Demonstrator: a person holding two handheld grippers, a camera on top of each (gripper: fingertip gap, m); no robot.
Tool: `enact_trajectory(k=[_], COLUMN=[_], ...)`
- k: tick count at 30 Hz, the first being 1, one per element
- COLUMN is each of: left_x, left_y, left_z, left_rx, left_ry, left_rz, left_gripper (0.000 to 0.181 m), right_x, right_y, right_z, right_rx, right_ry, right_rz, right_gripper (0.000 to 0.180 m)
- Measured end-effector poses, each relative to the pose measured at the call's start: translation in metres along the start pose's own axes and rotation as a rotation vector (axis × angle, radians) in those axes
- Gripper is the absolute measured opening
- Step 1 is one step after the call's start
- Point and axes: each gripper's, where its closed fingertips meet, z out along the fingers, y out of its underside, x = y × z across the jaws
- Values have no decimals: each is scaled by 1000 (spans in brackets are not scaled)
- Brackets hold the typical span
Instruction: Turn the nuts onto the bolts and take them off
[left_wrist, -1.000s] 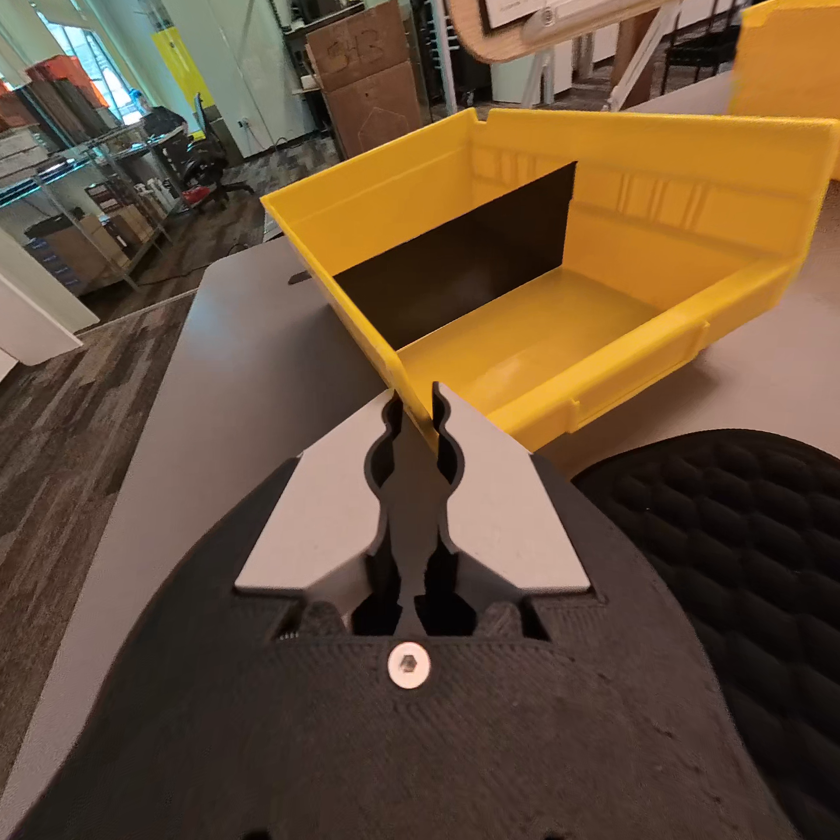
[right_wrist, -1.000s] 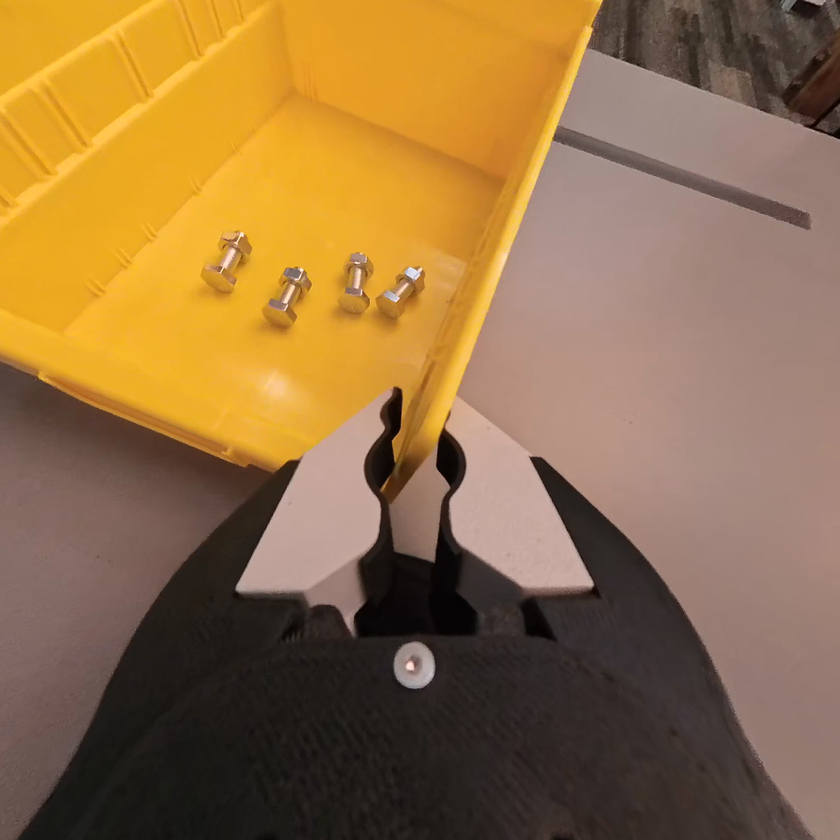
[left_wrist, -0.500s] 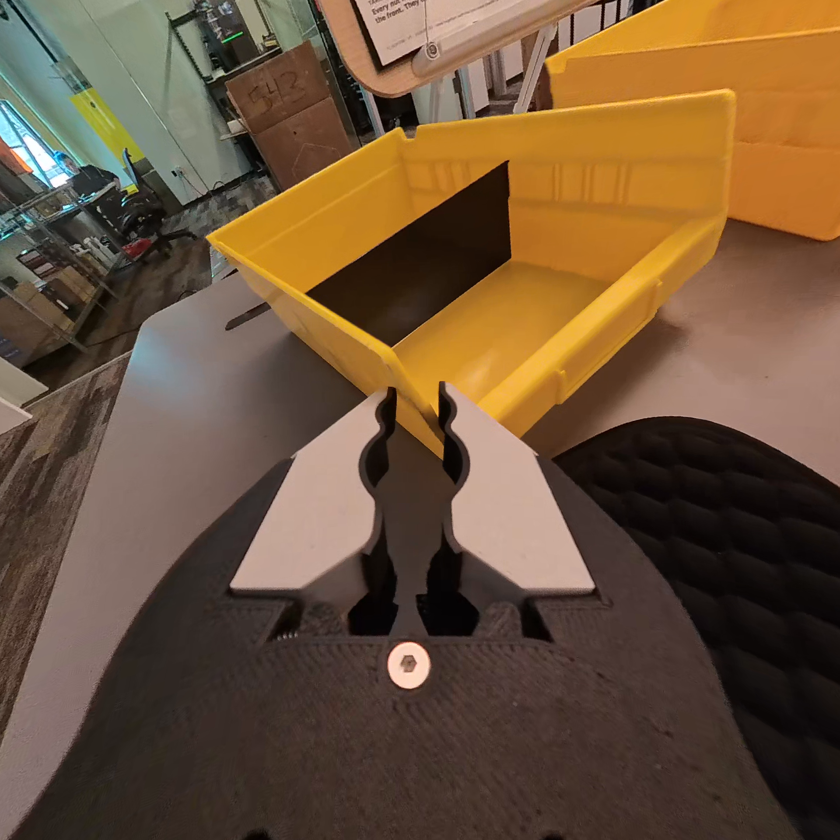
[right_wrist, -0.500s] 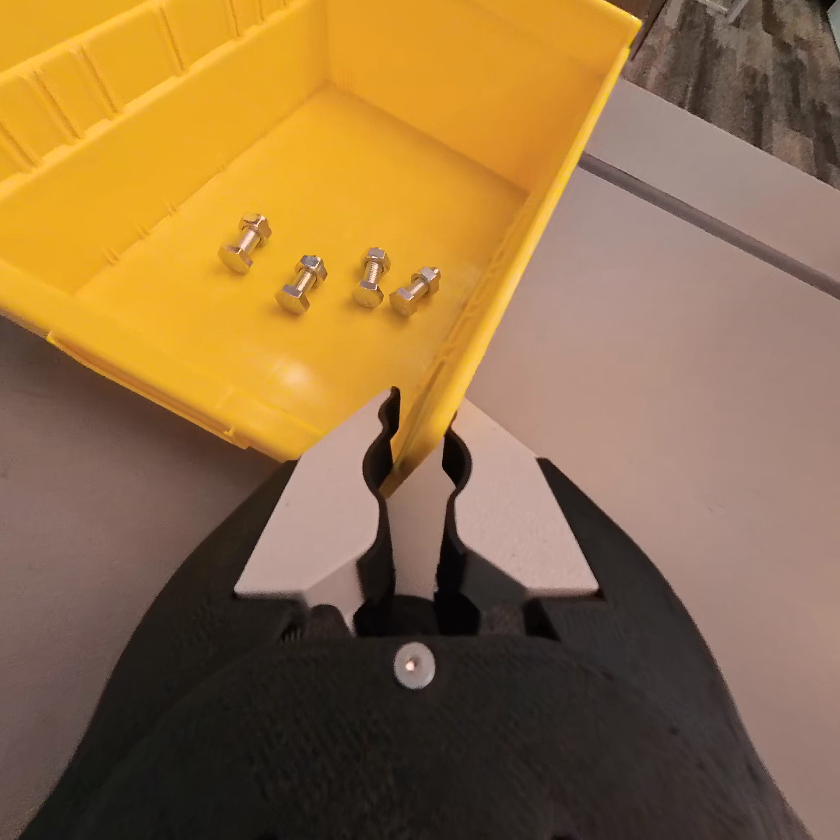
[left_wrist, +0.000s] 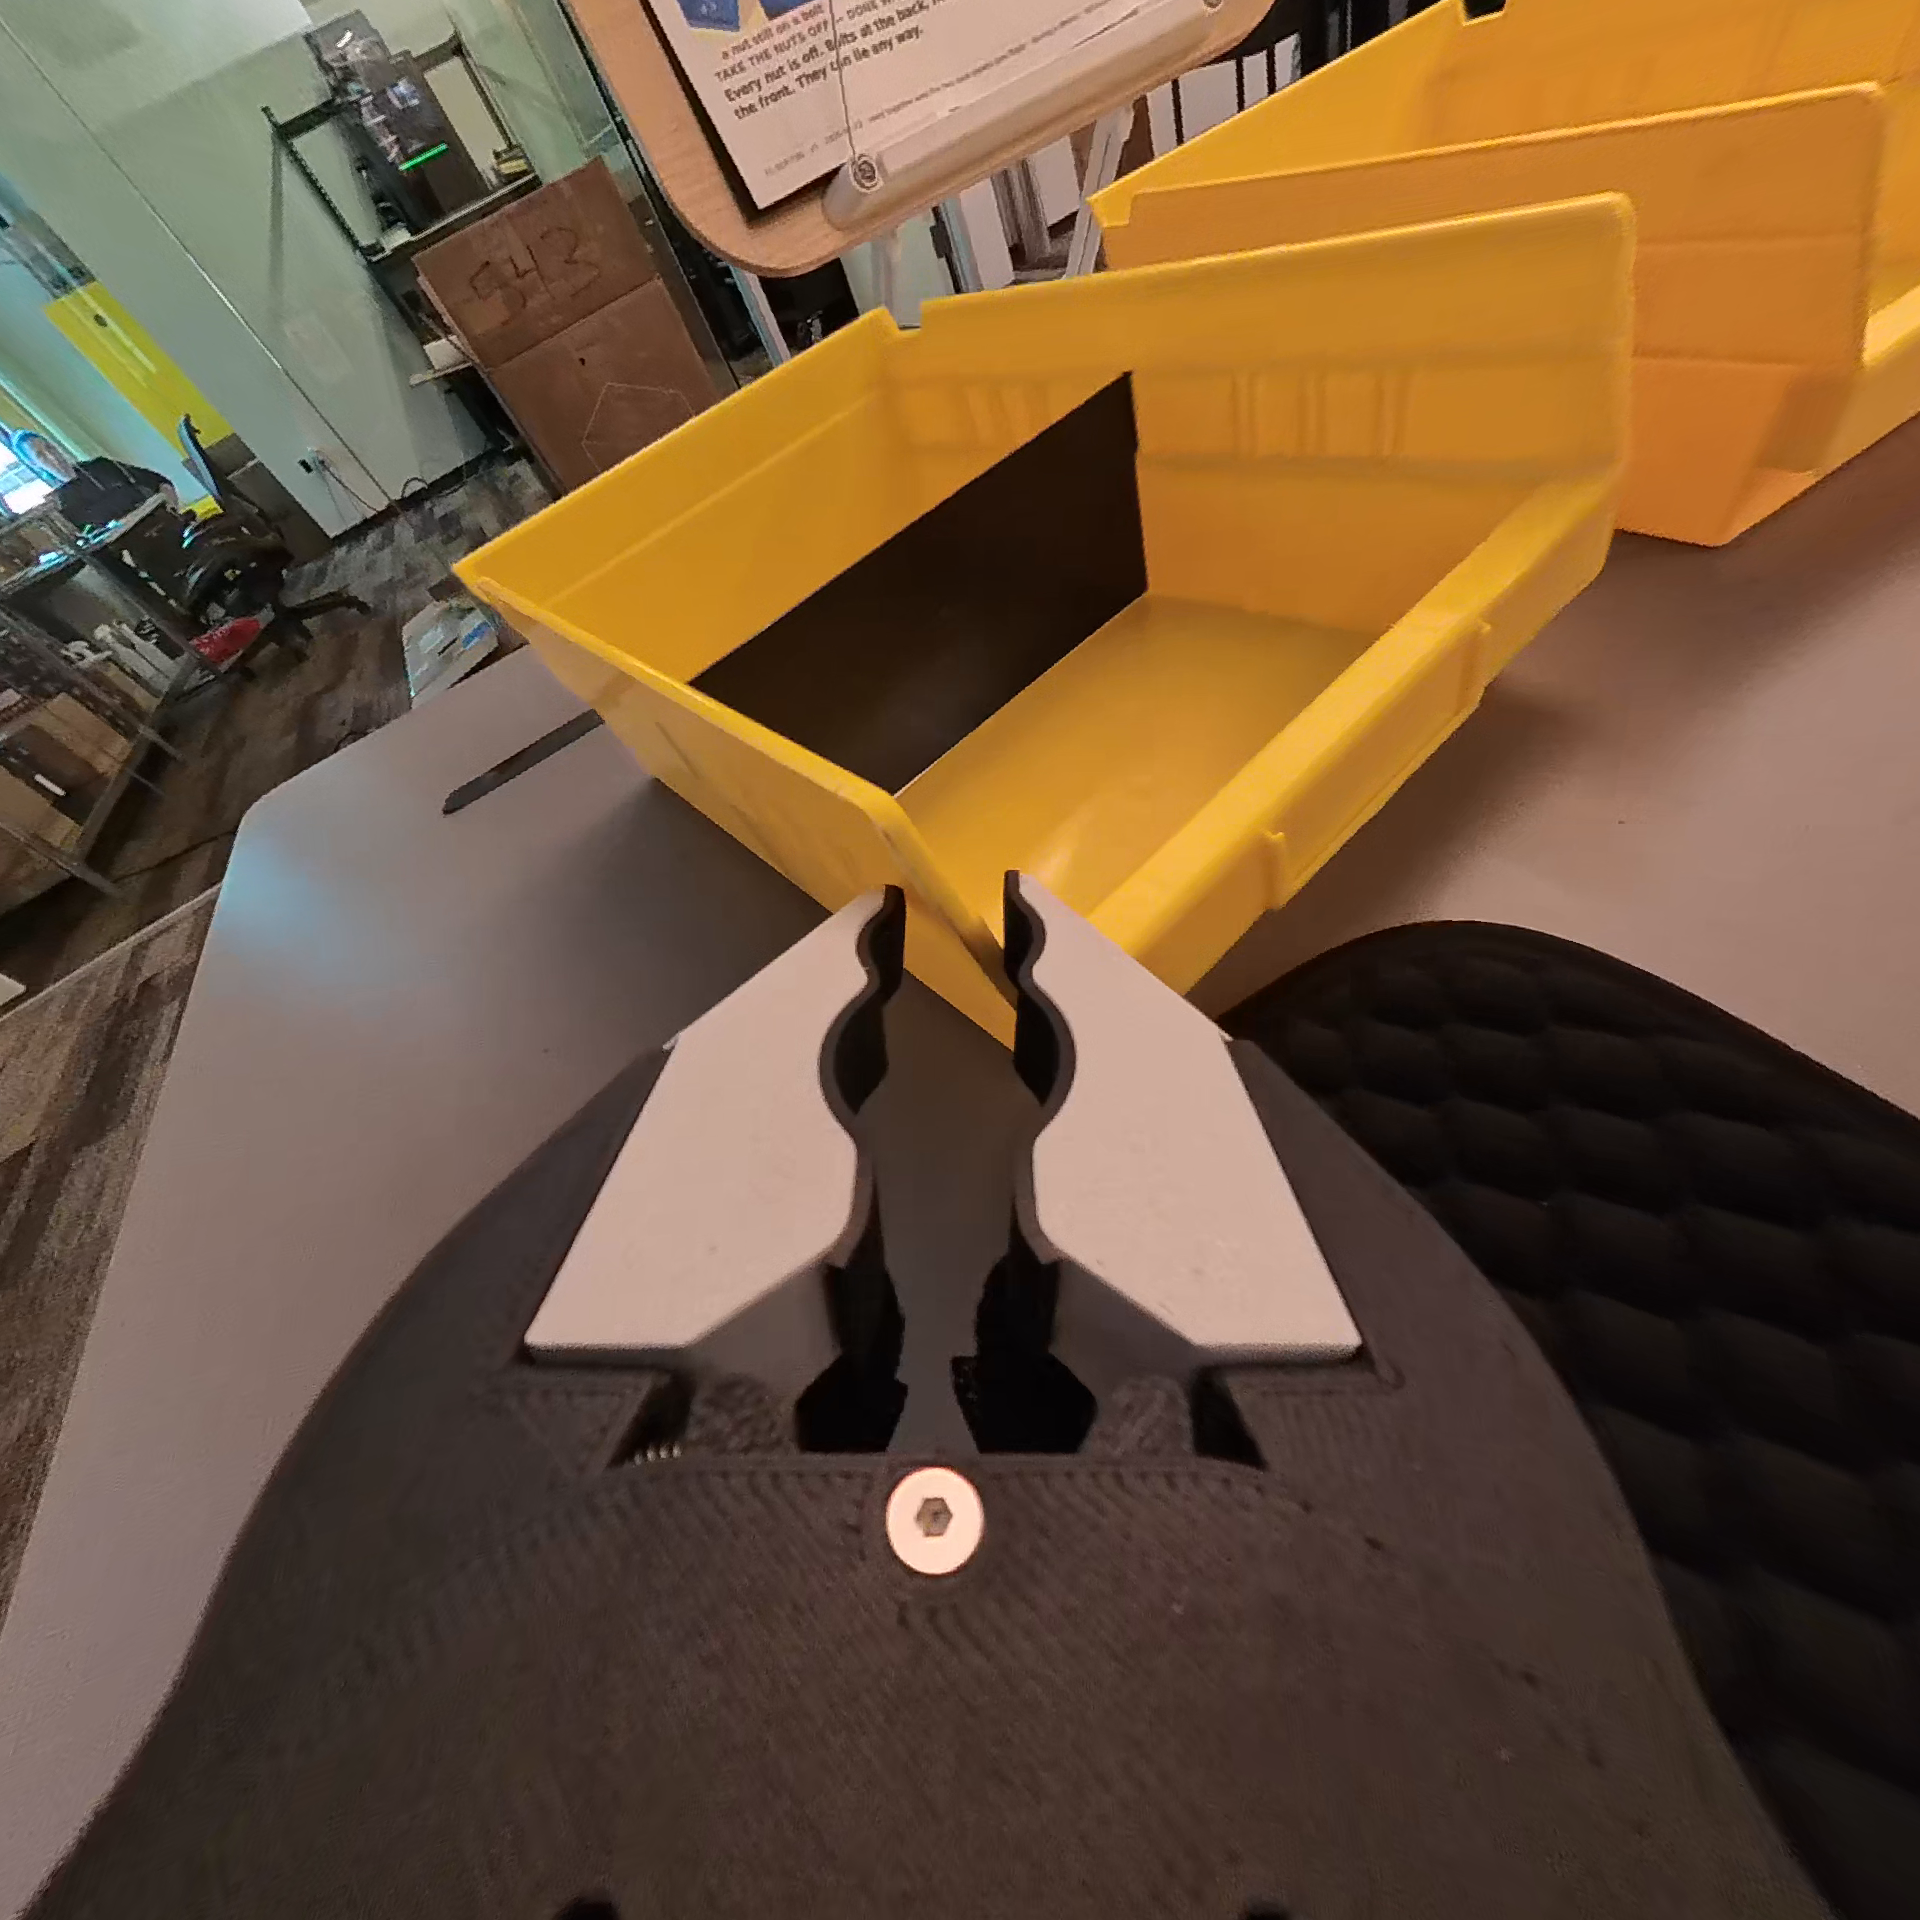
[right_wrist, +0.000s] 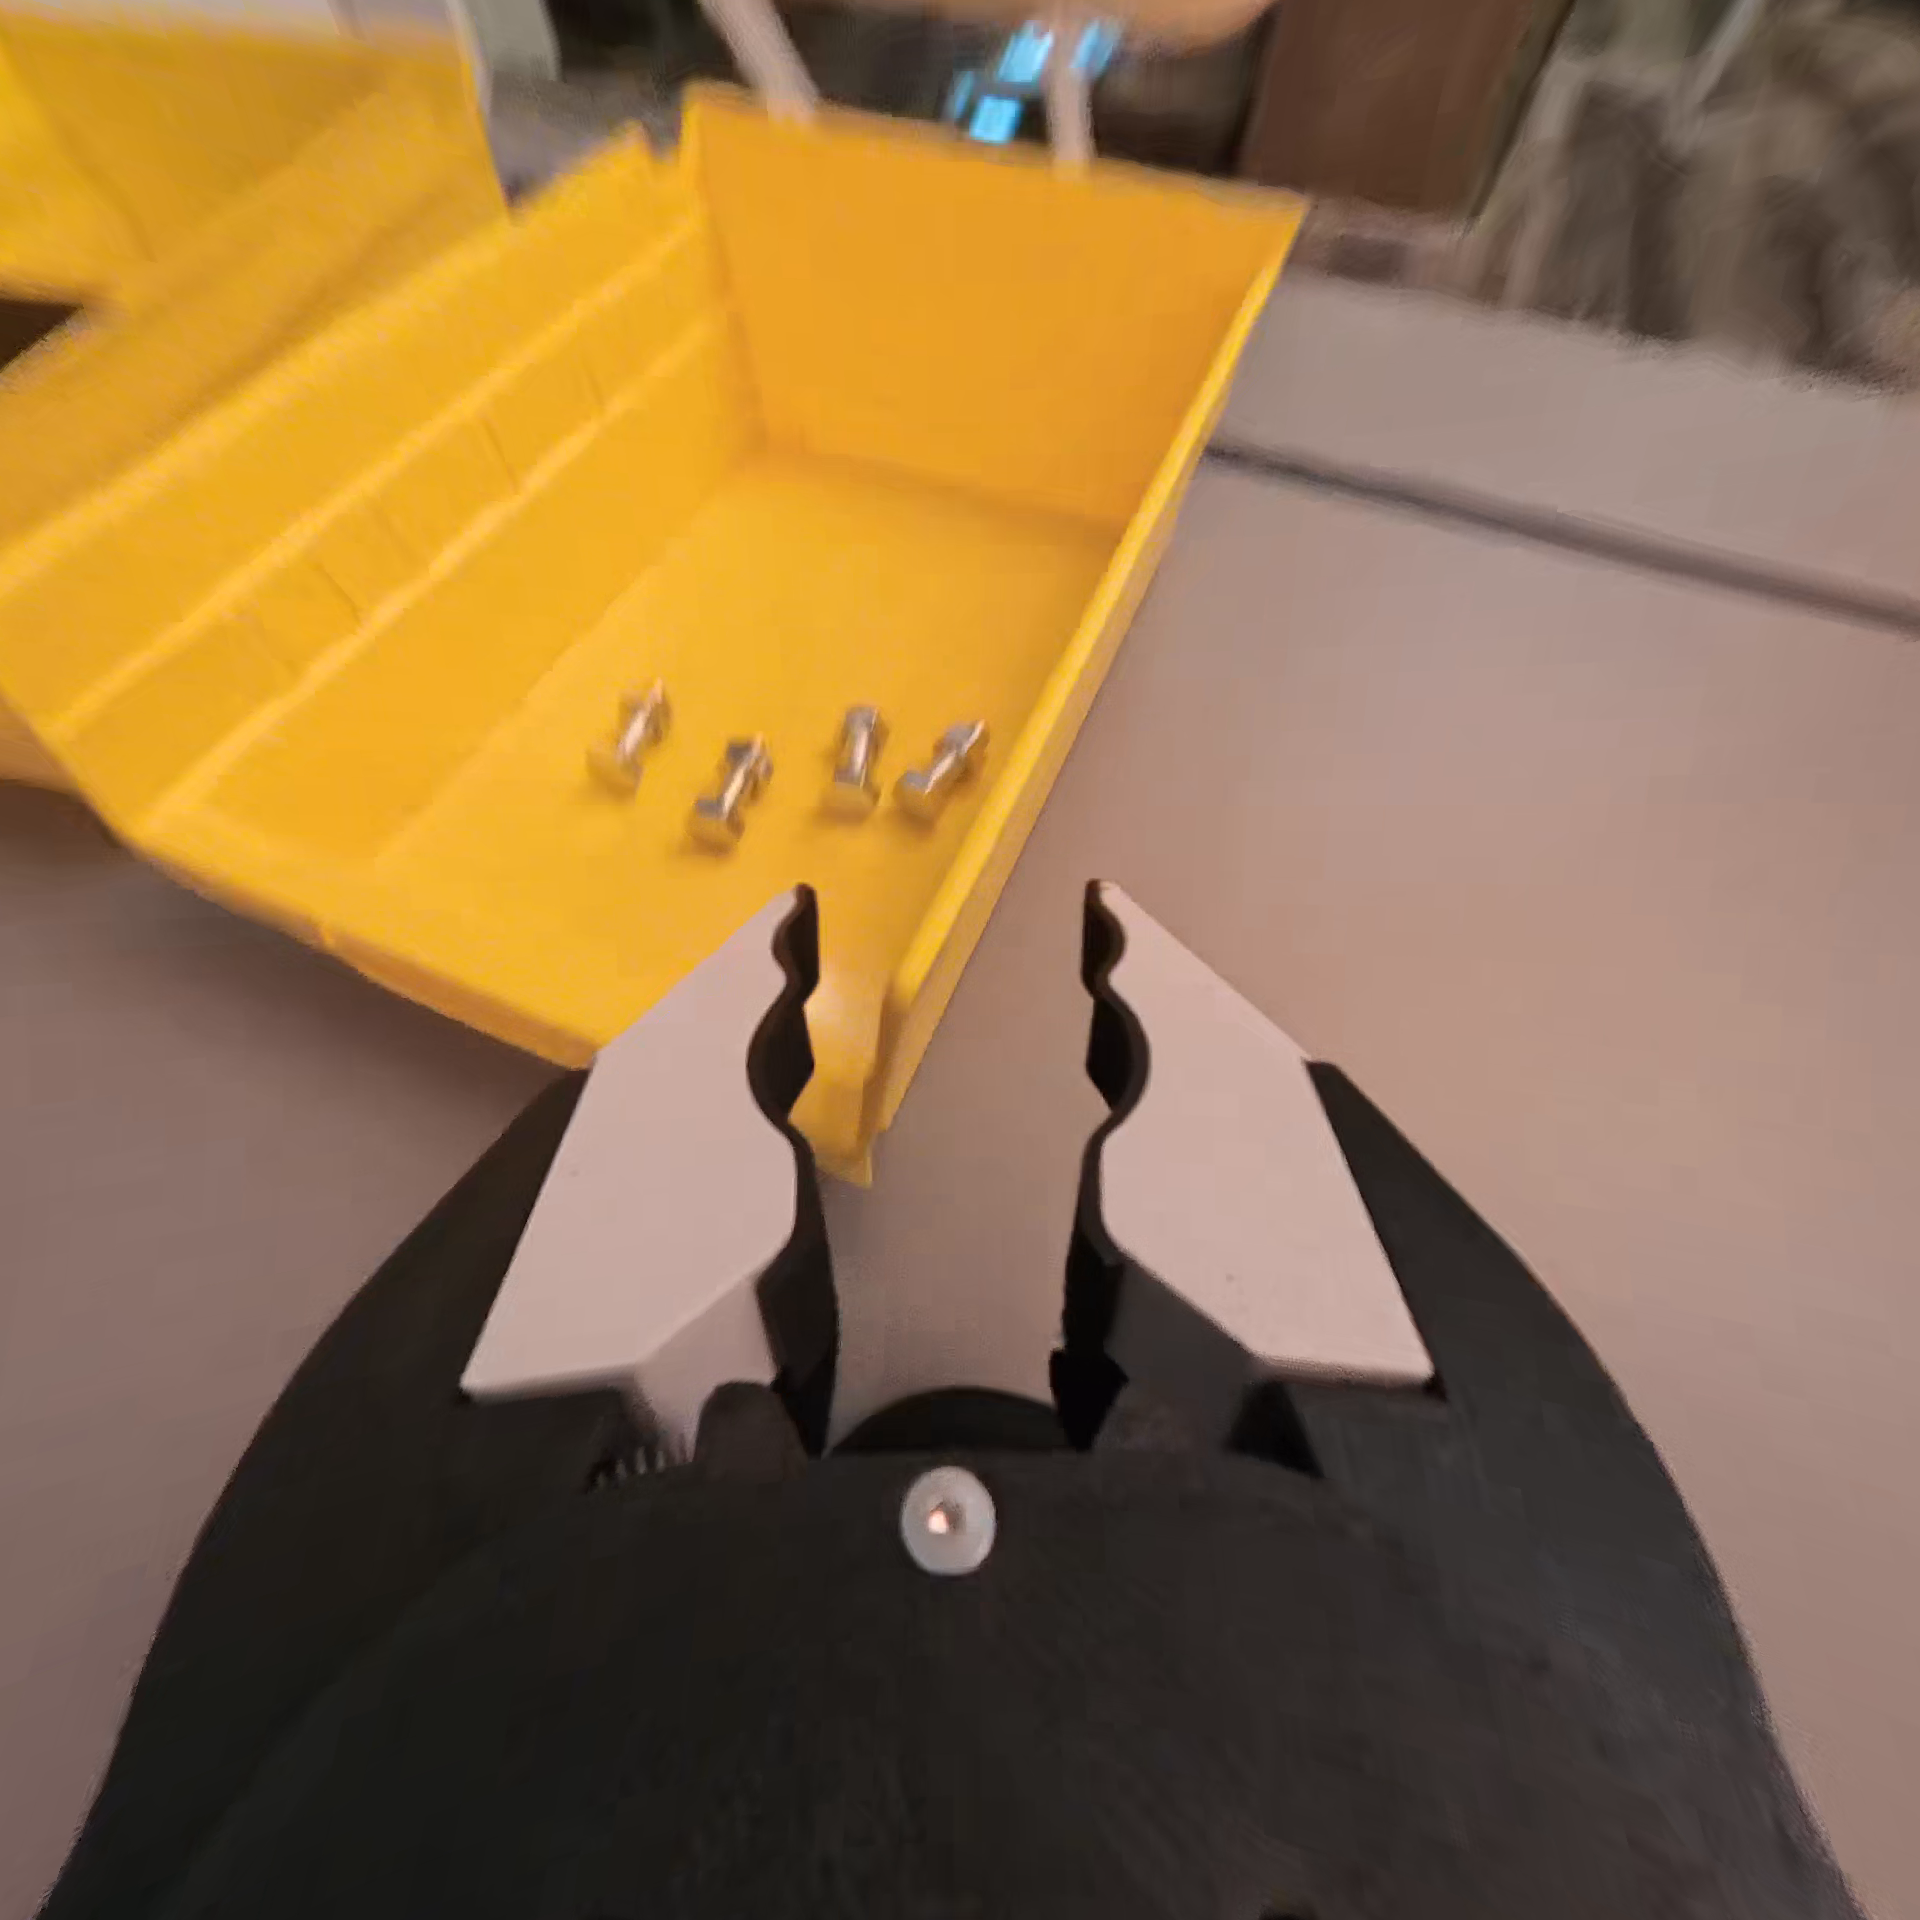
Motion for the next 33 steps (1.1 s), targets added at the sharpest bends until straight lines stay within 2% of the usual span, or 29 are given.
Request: enact_trajectory(k=[3,4,7,8,10,12,18,20,22,24,33], left_x=[1,2,2,2,4,3,-17,-24,-31,-34,-35], left_y=[0,0,-1,-3,-6,-6,-16,-21,-23,-23,-19], left_z=[-1,0,0,0,0,0,-9,-15,-19,-21,-18], left_rx=[6,11,12,19,32,34,97,128,144,147,98], left_ry=[10,14,21,15,12,0,-113,-149,-179,-198,-232], left_rz=[-2,-7,-21,-20,-18,-11,-5,-15,-27,-32,20], left_gripper=[17,18,24,41,64,74,78,77,77,77,76], right_x=[-14,-34,-127,-157,-197,-210,-235,-228,-216,-211,-210], right_y=[-63,-85,-125,-128,-126,-117,-85,-74,-63,-53,-52], right_z=[-41,-52,-53,-45,-18,18,98,114,125,132,136], right_rx=[244,306,293,225,45,-134,-484,-554,-611,-670,-773], right_ry=[95,67,-213,-309,-394,-349,-339,-252,-153,-111,-58], right_rz=[-61,-83,-70,-49,-37,-77,19,-22,-87,-82,-8], right_gripper=[50,50,54,53,50,44,43,43,43,50,46])
